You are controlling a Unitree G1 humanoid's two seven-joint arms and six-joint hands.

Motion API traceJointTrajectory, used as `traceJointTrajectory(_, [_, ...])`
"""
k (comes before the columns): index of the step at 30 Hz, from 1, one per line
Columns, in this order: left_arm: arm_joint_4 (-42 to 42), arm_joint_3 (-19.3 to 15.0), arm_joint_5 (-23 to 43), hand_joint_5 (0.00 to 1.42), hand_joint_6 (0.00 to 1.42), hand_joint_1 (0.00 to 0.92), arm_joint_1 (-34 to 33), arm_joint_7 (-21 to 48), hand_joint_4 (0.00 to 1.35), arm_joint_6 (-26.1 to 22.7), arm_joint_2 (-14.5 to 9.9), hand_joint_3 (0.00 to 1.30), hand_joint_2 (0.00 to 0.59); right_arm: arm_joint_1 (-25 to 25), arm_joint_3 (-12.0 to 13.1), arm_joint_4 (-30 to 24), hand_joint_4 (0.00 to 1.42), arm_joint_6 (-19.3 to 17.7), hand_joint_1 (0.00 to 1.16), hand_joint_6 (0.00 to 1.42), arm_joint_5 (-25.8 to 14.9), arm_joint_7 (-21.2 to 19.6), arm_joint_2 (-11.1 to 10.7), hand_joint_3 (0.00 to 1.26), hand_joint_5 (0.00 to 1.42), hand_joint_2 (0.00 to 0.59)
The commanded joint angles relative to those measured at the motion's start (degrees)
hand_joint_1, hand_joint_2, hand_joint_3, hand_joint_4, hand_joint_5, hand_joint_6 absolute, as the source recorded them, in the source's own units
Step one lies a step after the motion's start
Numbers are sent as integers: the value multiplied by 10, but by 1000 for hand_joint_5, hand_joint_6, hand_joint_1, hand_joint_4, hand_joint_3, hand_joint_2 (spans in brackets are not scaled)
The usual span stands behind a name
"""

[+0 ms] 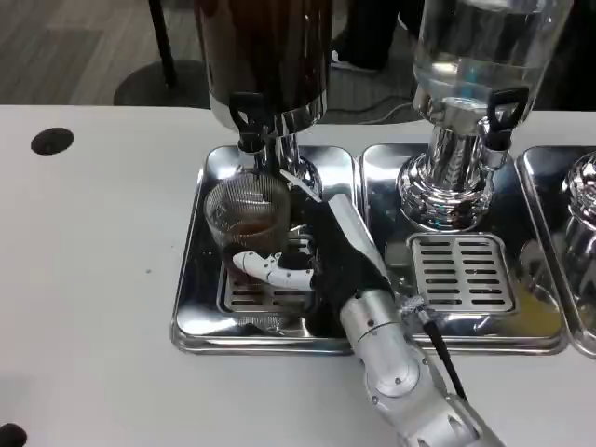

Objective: Grasp the cup under the faucet to collect the drink, then remove the cup.

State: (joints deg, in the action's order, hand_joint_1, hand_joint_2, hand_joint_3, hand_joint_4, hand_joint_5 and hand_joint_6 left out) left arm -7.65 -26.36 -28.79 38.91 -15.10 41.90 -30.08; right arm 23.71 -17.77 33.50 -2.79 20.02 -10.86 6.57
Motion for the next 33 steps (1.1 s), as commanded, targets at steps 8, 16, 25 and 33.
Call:
traceJointTrajectory(8, [1,-2,5,0,0,0,4,-2,0,0,0,0,45,-13,4,-6,216,-15,875,28,-5,-6,5,229,183,201])
traceJointTrajectory(16, [4,1,3,0,0,0,1,-1,0,-2,1,0,45,-27,6,-22,247,-15,883,42,-6,-5,1,278,207,186])
traceJointTrajectory(25, [2,3,1,0,0,0,0,-3,0,-2,2,0,45,-43,4,-56,261,-8,884,44,-5,-2,-2,293,219,186])
traceJointTrajectory(33, [1,4,2,0,0,0,-1,-3,0,-3,3,0,45,-58,-3,-96,274,10,884,46,-3,2,-5,302,233,190])
